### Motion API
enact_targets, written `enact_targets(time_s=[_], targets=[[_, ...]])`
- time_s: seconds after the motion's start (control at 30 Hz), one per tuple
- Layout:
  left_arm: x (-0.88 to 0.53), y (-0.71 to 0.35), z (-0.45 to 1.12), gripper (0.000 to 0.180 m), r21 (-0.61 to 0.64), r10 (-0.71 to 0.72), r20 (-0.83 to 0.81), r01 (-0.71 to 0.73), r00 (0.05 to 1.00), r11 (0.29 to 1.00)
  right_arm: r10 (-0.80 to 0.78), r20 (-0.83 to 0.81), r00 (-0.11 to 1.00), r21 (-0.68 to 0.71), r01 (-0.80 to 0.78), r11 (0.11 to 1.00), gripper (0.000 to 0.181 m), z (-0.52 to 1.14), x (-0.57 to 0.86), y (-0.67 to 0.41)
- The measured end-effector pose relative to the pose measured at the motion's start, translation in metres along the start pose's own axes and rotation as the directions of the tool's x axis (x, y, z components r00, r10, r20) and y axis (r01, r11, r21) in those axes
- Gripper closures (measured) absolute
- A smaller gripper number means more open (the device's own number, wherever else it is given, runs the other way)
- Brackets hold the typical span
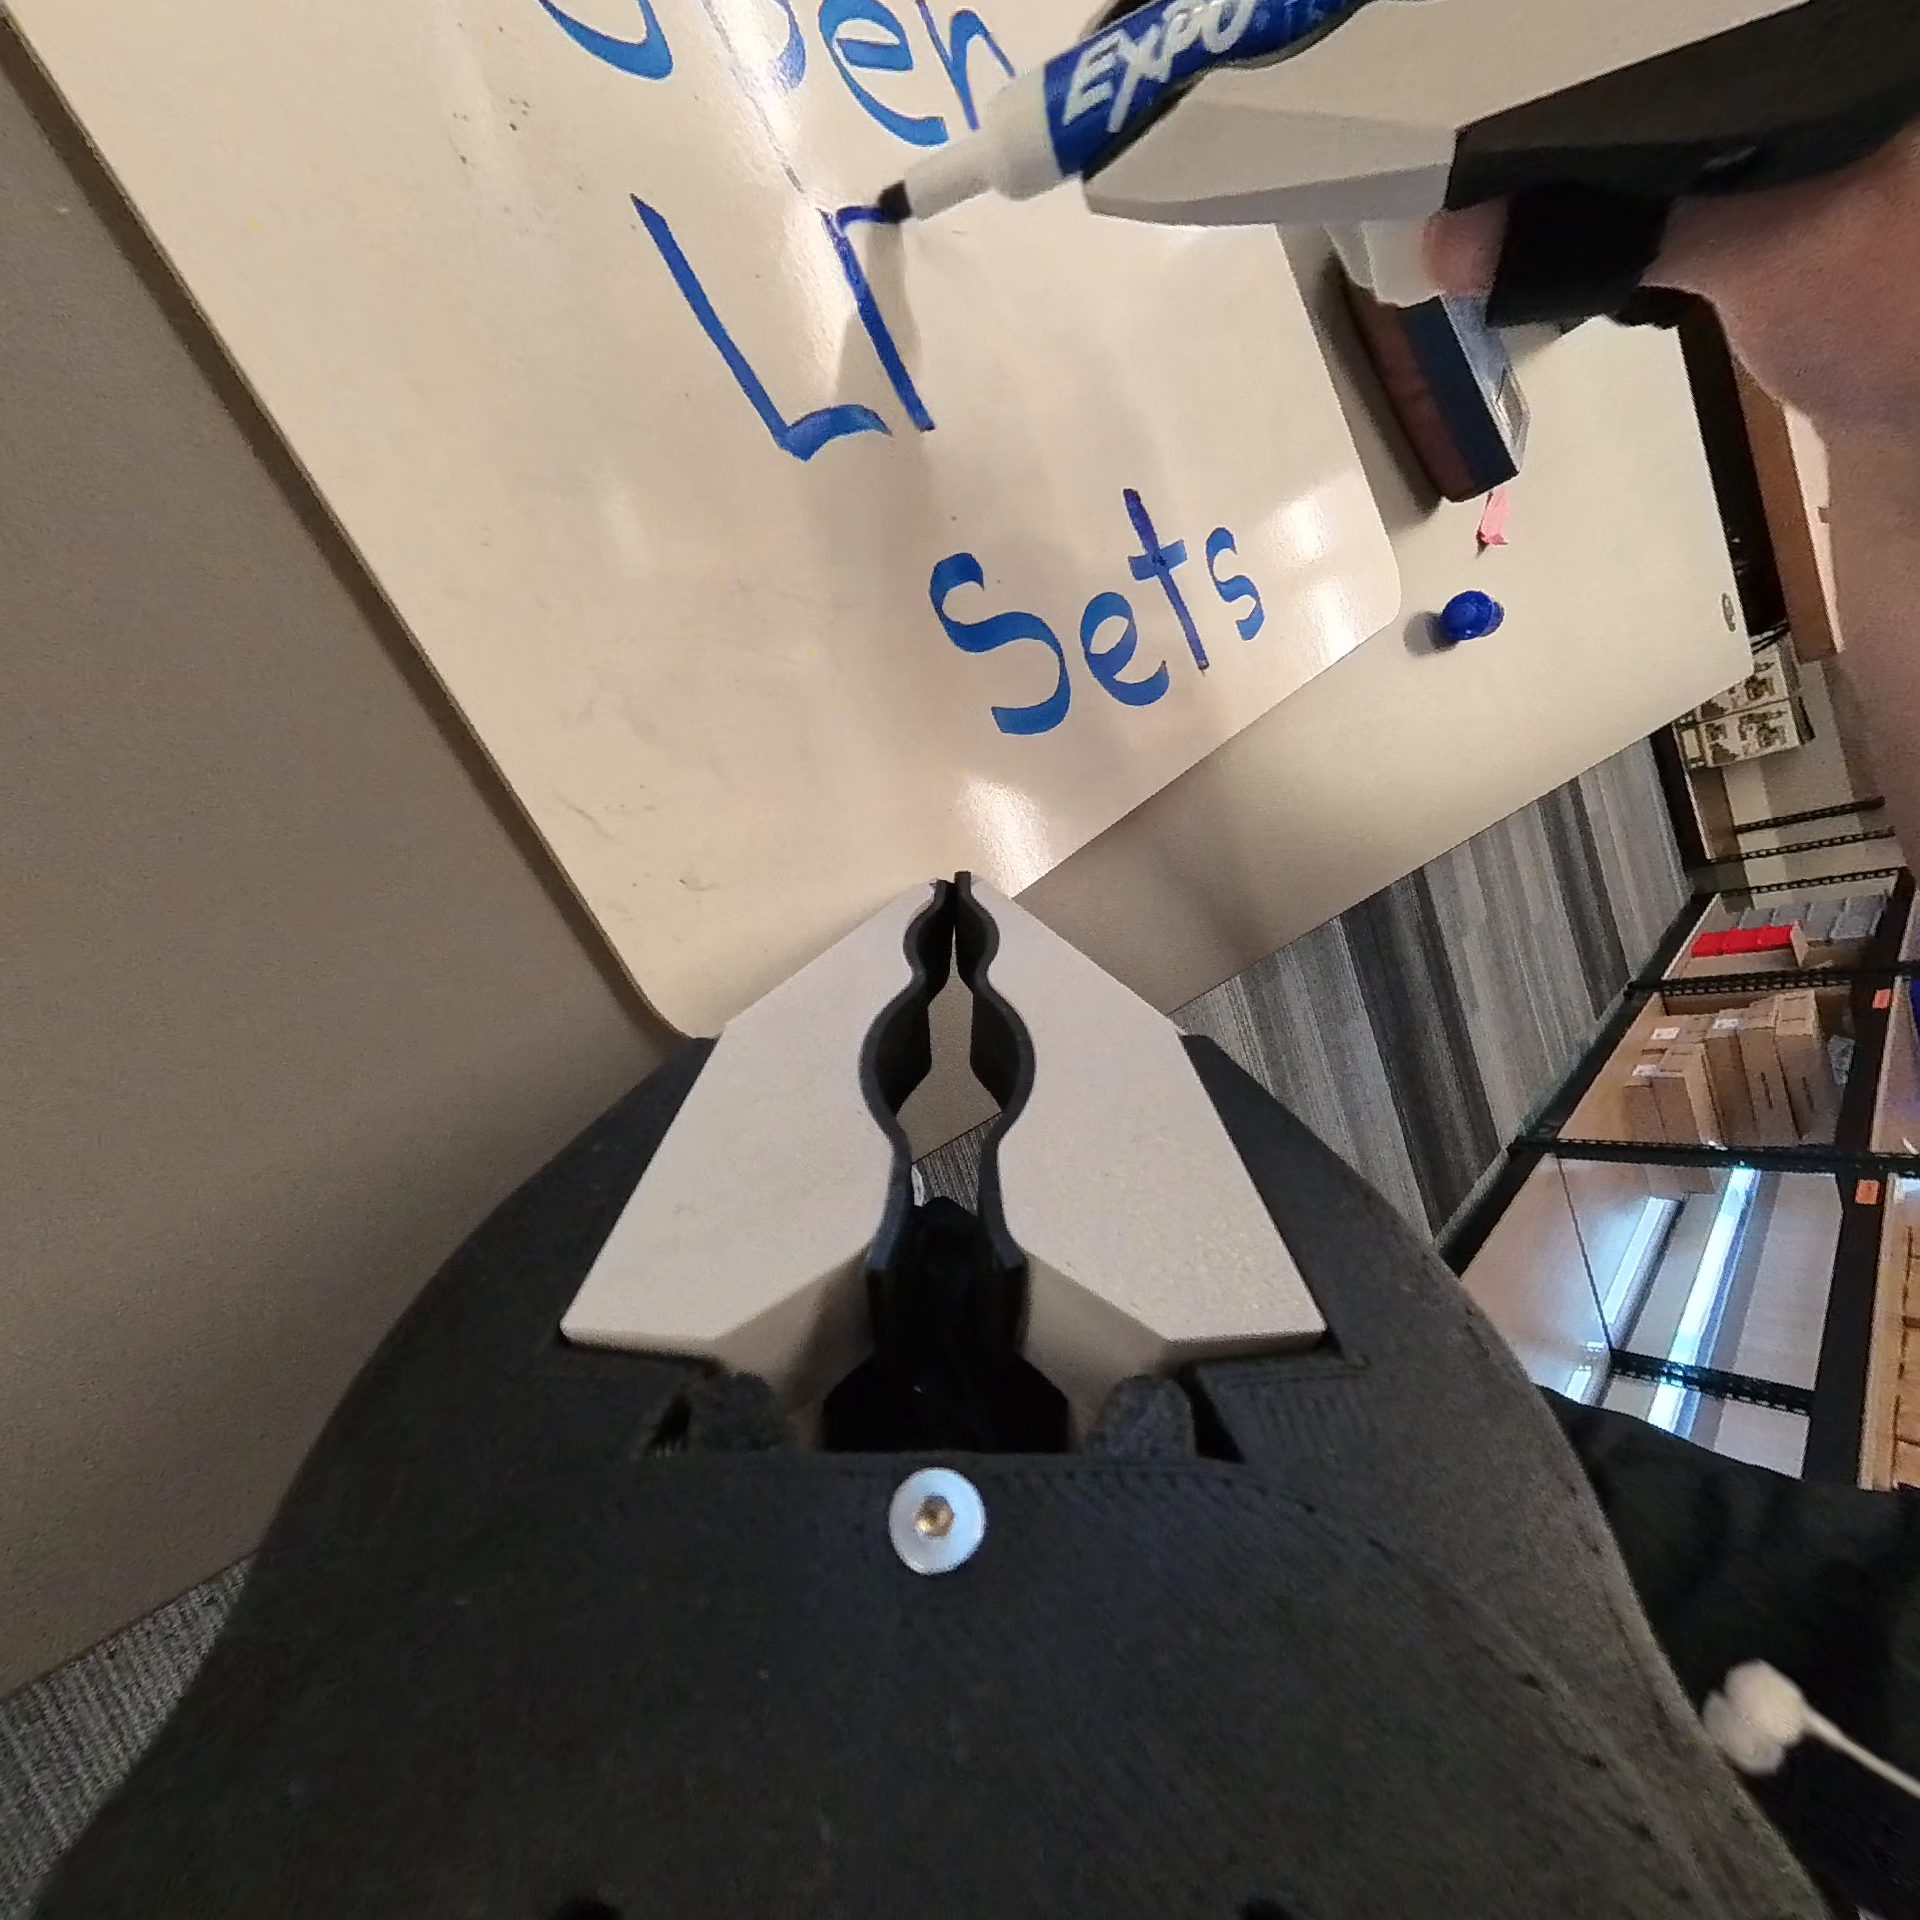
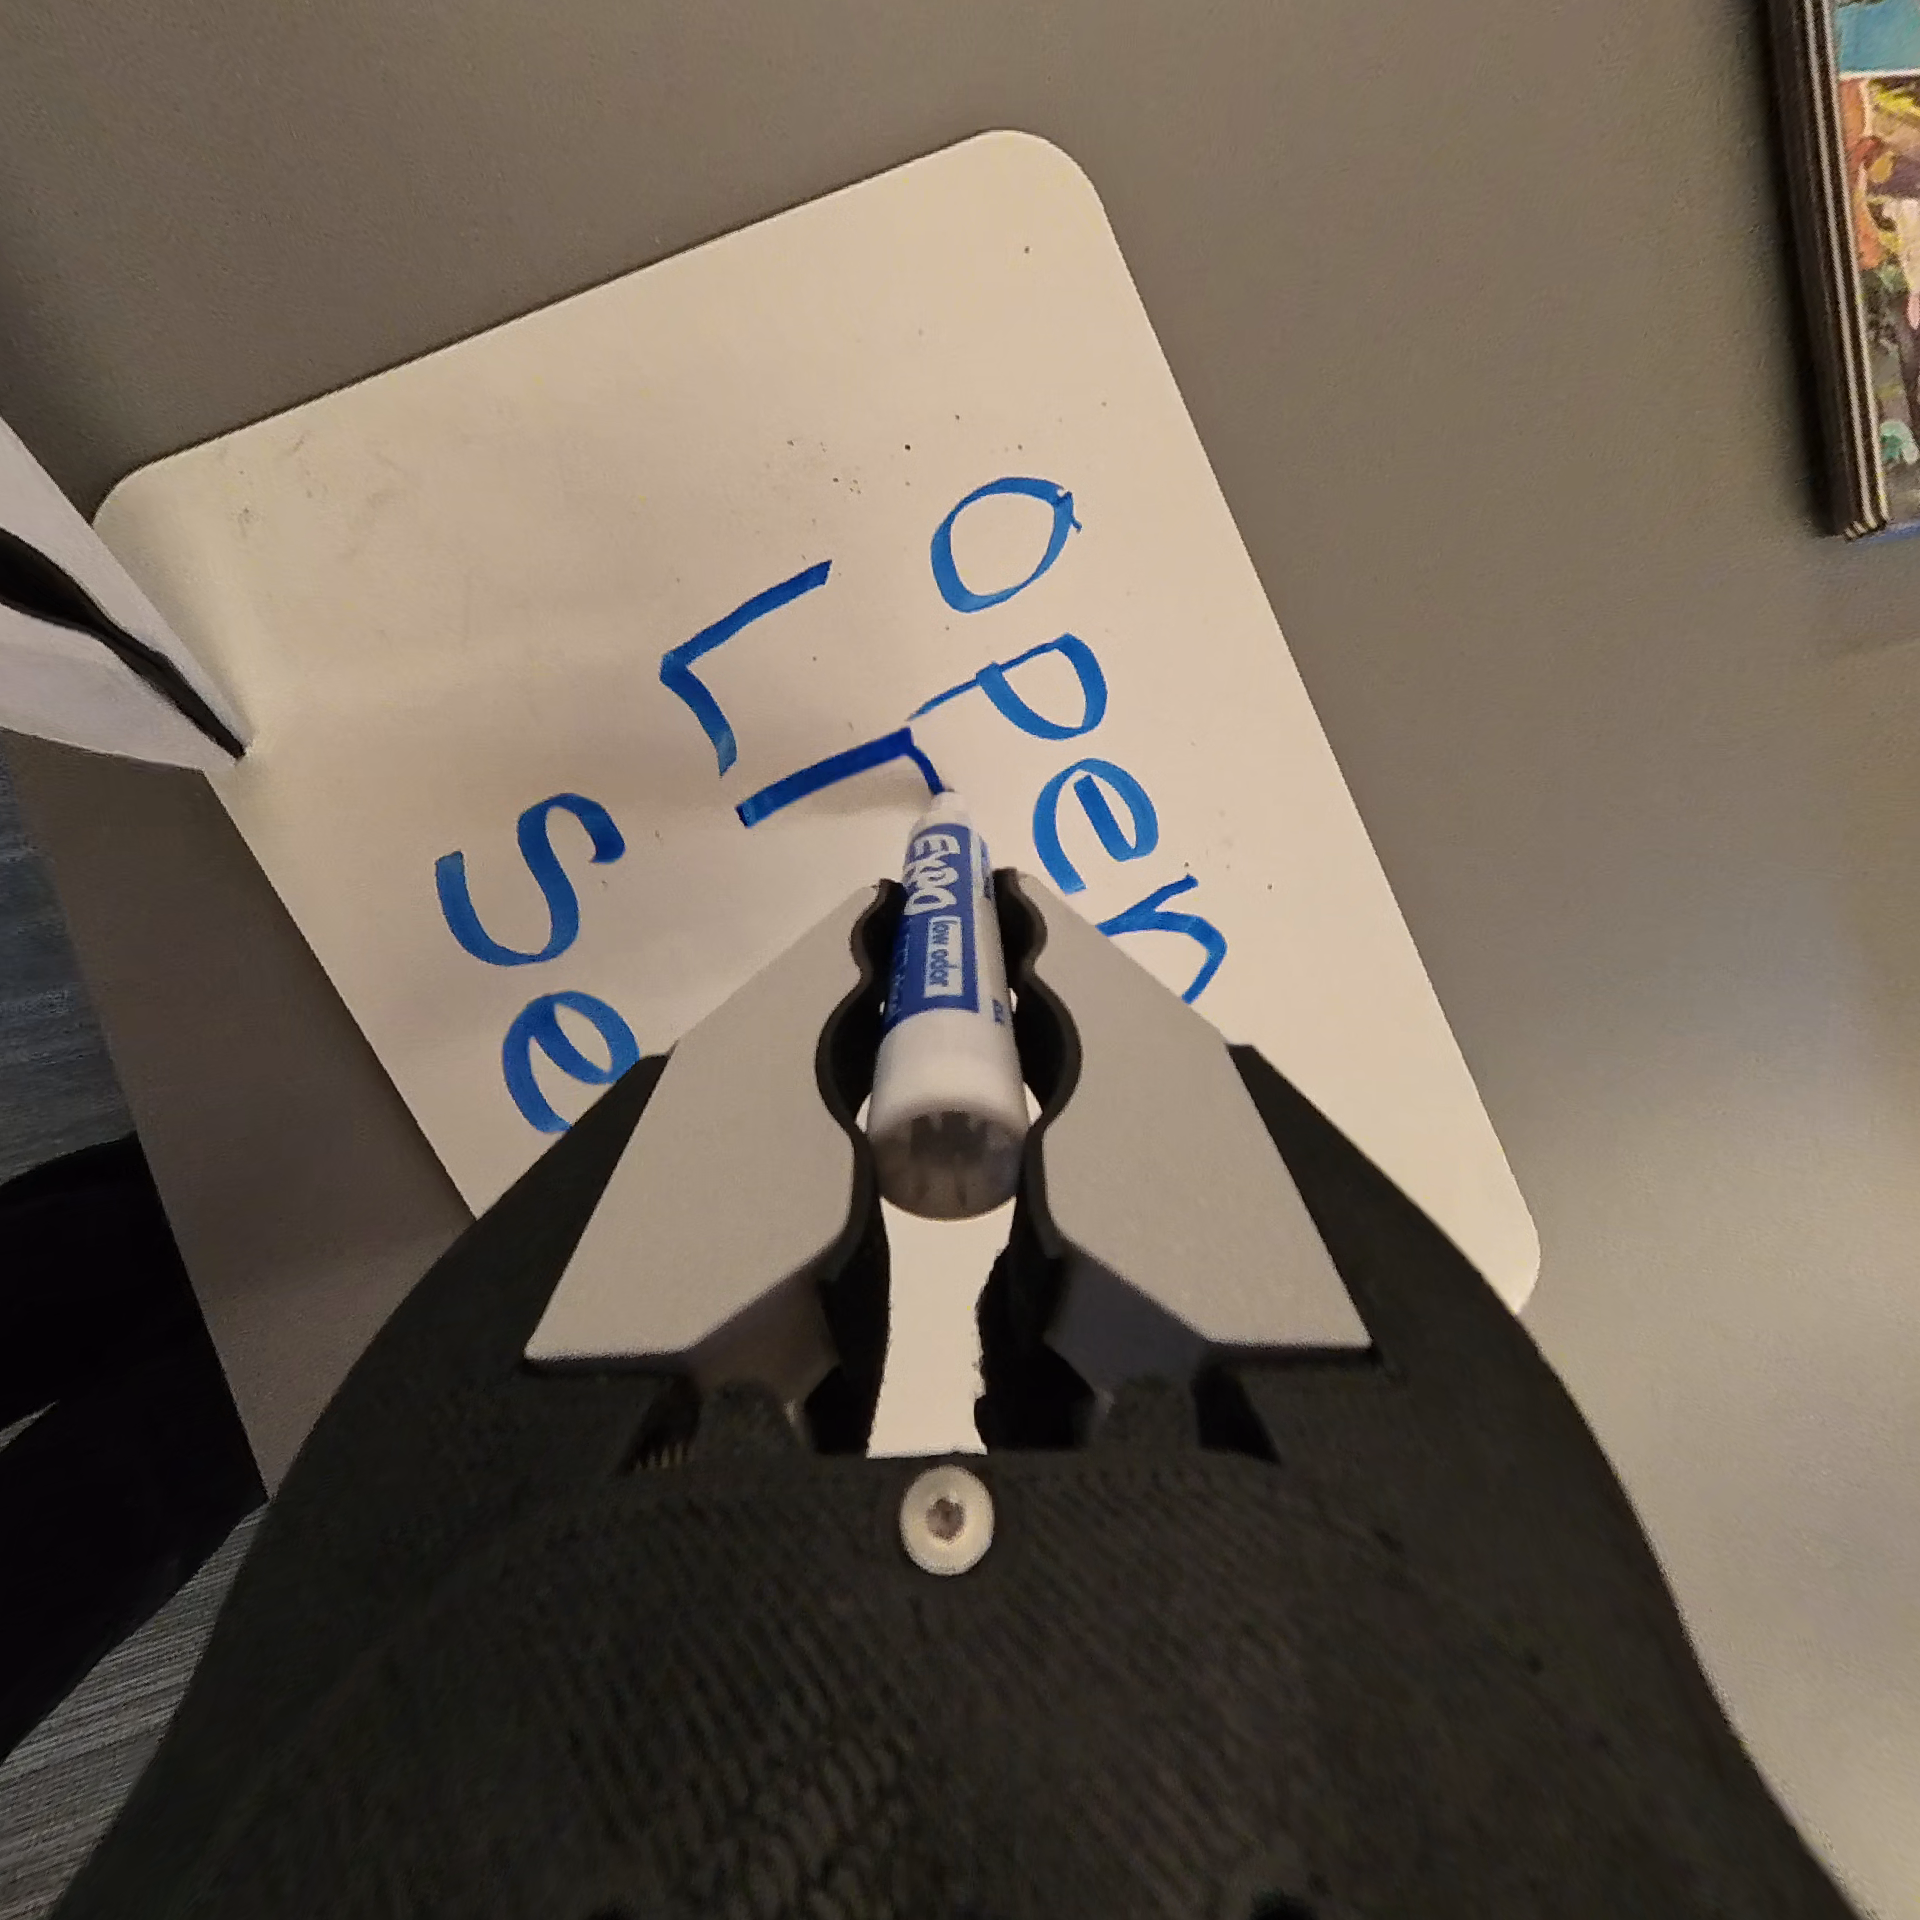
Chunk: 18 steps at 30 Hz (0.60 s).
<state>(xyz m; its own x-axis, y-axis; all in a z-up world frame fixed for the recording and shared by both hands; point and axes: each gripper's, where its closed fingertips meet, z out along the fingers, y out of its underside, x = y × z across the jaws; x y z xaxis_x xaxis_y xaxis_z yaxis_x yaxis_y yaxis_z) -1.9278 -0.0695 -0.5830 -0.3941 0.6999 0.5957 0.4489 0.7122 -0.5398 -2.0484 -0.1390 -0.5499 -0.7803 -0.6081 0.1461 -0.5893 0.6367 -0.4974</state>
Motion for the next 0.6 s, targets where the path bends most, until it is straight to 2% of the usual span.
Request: enact_targets(time_s=[0.17,0.27,0.6], targets=[[0.0,0.0,0.0,0.18,0.001,-0.001,0.002,0.001,1.0,1.0,0.027,0.01,1.0,0.0,-0.027,1.0,0.163,-0.004,0.0,0.002],[0.0,0.0,0.0,0.18,0.004,-0.001,0.002,0.001,1.0,1.0,0.074,0.014,0.997,0.084,-0.075,0.994,0.164,-0.02,-0.004,-0.016],[0.001,0.0,0.001,0.18,0.003,-0.002,0.0,0.002,1.0,1.0,0.236,0.065,0.97,0.04,-0.239,0.97,0.164,-0.012,-0.019,-0.009]])
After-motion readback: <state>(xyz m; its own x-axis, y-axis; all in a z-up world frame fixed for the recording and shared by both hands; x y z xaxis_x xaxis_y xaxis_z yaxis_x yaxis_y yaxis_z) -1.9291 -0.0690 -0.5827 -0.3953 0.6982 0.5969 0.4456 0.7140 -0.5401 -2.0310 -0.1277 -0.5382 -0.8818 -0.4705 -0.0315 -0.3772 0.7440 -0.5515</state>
